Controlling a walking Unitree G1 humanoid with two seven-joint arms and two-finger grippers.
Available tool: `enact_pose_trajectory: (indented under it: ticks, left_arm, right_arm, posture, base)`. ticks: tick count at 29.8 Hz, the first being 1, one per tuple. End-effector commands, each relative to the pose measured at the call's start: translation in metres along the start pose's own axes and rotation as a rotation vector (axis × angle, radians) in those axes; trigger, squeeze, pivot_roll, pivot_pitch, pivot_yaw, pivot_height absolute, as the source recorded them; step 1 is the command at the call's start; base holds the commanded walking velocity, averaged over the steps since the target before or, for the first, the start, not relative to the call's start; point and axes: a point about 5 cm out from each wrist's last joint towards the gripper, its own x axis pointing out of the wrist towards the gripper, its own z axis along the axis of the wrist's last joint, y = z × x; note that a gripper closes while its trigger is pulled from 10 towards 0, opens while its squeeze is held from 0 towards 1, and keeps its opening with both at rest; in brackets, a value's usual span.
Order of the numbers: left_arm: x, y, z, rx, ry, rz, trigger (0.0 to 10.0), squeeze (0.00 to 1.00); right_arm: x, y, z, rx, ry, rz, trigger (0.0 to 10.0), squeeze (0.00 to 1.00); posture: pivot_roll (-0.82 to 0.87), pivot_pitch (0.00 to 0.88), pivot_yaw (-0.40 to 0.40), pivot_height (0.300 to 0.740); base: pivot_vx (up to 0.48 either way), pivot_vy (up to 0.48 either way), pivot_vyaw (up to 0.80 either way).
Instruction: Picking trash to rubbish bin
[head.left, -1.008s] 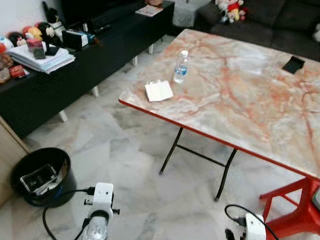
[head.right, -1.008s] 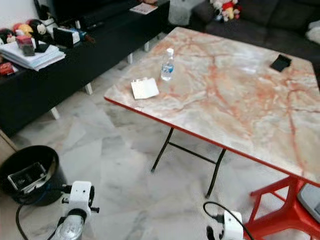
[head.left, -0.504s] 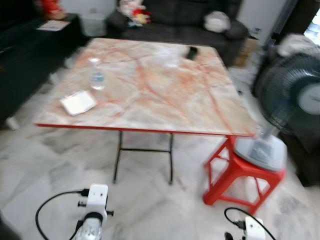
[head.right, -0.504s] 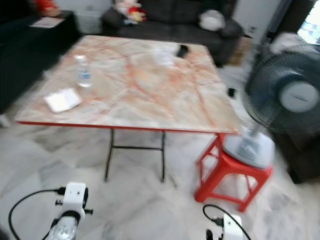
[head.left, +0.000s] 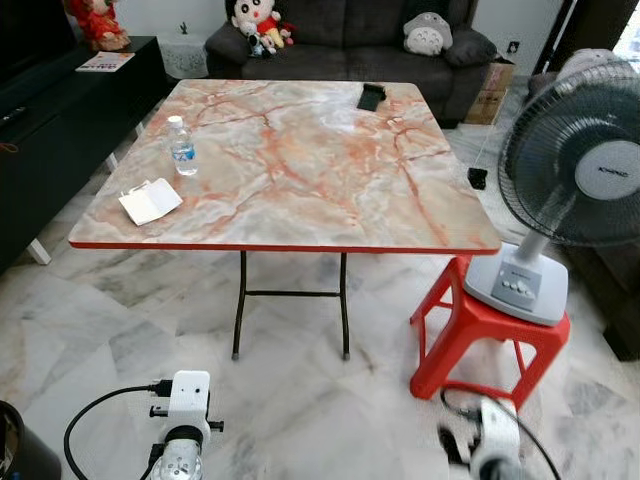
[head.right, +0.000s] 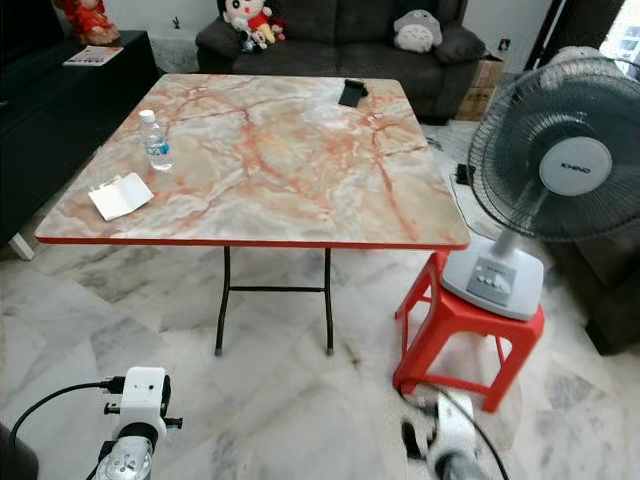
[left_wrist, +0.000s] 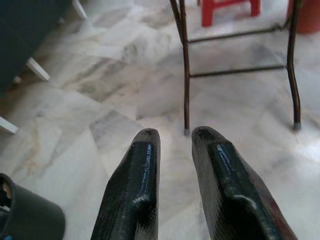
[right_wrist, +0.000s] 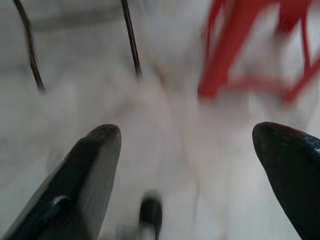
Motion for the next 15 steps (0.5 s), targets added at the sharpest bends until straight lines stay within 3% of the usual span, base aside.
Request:
enact_pose_trajectory:
  ticks: [1, 6, 7, 11, 13, 15]
  left_arm:
    - [0.0, 0.009, 0.005, -0.005, -0.04, 0.049, 10.0, 0.0]
    - [-0.006, 0.019, 0.014, 0.0, -0.102, 0.083, 10.0, 0.0]
    - [-0.008, 0.022, 0.02, -0.002, -0.133, 0.09, 10.0, 0.0]
    - [-0.009, 0.022, 0.031, -0.01, -0.175, 0.09, 10.0, 0.0]
    - [-0.005, 0.018, 0.054, -0.021, -0.252, 0.081, 10.0, 0.0]
    - [-0.001, 0.015, 0.065, -0.03, -0.287, 0.068, 10.0, 0.0]
  right_arm:
    - [0.004, -0.003, 0.029, -0.031, -0.124, 0.018, 10.0, 0.0]
    - [0.008, 0.011, 0.069, -0.083, -0.32, 0.089, 10.0, 0.0]
    - [0.007, 0.017, 0.085, -0.081, -0.403, 0.109, 10.0, 0.0]
    - [0.006, 0.026, 0.106, -0.091, -0.495, 0.136, 10.0, 0.0]
    - [0.003, 0.04, 0.134, -0.094, -0.609, 0.165, 10.0, 0.0]
    - [0.001, 0.048, 0.147, -0.084, -0.658, 0.185, 10.0, 0.0]
  posture:
    - [0.04, 0.072, -0.04, 0.74]
    - [0.04, 0.077, -0.039, 0.74]
    - [0.04, 0.083, -0.04, 0.74]
    - [0.03, 0.084, -0.039, 0.74]
    - [0.03, 0.079, -0.036, 0.74]
    - [0.03, 0.069, -0.034, 0.74]
  base:
    - [0.0, 0.0, 0.0]
    - [0.0, 0.0, 0.0]
    - [0.0, 0.0, 0.0]
    - [0.0, 0.0, 0.0]
    - [0.0, 0.0, 0.0]
    - [0.0, 0.0, 0.0]
